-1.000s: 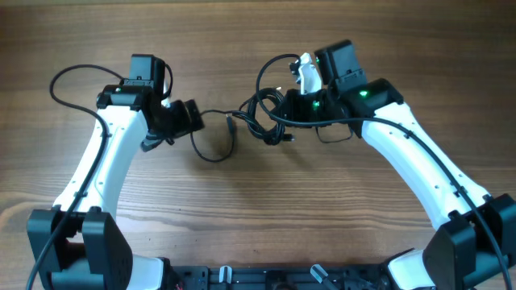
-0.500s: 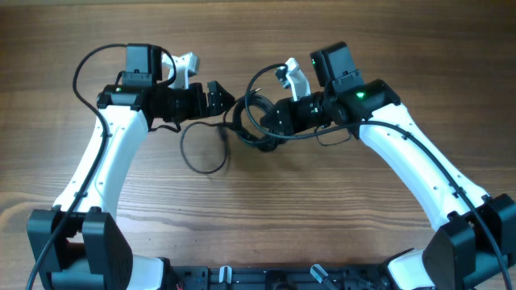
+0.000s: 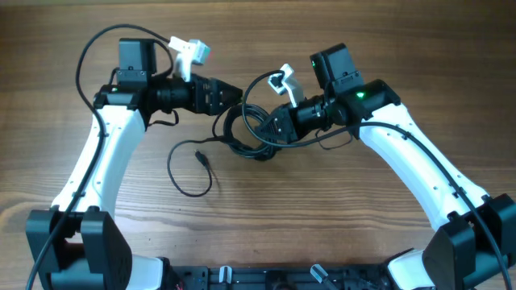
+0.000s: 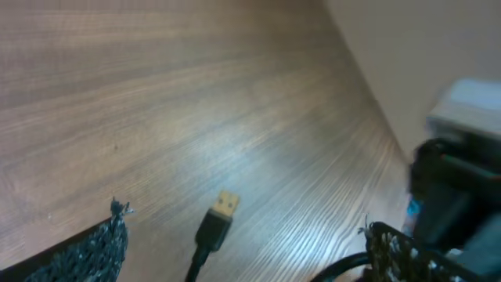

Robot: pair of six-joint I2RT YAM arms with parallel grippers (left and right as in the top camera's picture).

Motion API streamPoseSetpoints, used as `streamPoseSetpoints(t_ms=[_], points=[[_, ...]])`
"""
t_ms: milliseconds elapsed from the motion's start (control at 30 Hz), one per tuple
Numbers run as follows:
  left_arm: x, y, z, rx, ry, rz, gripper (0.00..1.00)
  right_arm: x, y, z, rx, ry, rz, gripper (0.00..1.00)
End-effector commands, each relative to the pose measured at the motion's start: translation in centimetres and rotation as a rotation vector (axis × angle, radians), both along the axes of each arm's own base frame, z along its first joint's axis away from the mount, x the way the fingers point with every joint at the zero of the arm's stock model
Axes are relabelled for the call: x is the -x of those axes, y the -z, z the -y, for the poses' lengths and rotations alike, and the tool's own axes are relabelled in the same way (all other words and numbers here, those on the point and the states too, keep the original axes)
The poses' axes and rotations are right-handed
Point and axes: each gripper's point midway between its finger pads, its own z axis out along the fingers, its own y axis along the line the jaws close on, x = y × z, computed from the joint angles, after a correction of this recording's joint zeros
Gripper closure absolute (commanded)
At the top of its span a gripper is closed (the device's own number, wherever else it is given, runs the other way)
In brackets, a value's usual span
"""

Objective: Untangle cables

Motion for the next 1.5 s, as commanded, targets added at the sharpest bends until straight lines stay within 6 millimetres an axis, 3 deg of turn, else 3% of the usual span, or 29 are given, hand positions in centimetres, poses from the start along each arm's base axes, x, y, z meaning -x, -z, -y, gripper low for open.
streamPoseSetpoints(t_ms=[0,167,300,467,533,667,867,933,1033,1267,1467], points=[[1.6,-4.4,0.2,0.184,0.150,0.115,0.00,0.2,-0.4,-0.3,-0.024,-0.036,0.029,0.96],[3.3,-3.7,1.4,0.182,0.216,0.095,0.00,0.6,-1.1,-0.7,-0.070,-0.067,0.031,0.96],[4.3,-1.3,2.9,0.064,0.240,0.059,0.00,0.7,-1.3,-0.8,-0.080,-0.072,0.030,0.96],[4.3,1.8,2.7,-0.125,0.199,0.013,0.11,0.8,-1.6,-0.9,-0.095,-0.080,0.026,0.96],[4.4,2.3,2.4,-0.152,0.189,-0.004,0.24,0.8,-1.6,-0.9,-0.099,-0.081,0.027,0.96],[4.4,2.5,2.2,-0.164,0.183,-0.011,0.45,0.8,-1.6,-0.9,-0.099,-0.080,0.026,0.96],[4.4,2.5,2.2,-0.164,0.183,-0.010,0.59,0.8,-1.6,-0.9,-0.100,-0.076,0.022,0.96],[4.5,2.5,2.2,-0.164,0.184,-0.016,0.60,0.7,-2.1,-1.1,-0.124,-0.079,0.017,0.96],[5.2,2.8,2.1,-0.167,0.189,-0.052,0.52,0.8,-3.8,-1.9,-0.217,-0.115,0.033,0.96],[5.8,2.2,2.7,-0.112,0.215,-0.064,0.47,0.1,-4.4,-2.2,-0.235,-0.097,0.044,0.96],[5.4,1.9,2.7,-0.105,0.215,-0.039,0.70,0.1,-4.3,-2.2,-0.228,-0.093,0.041,0.96]])
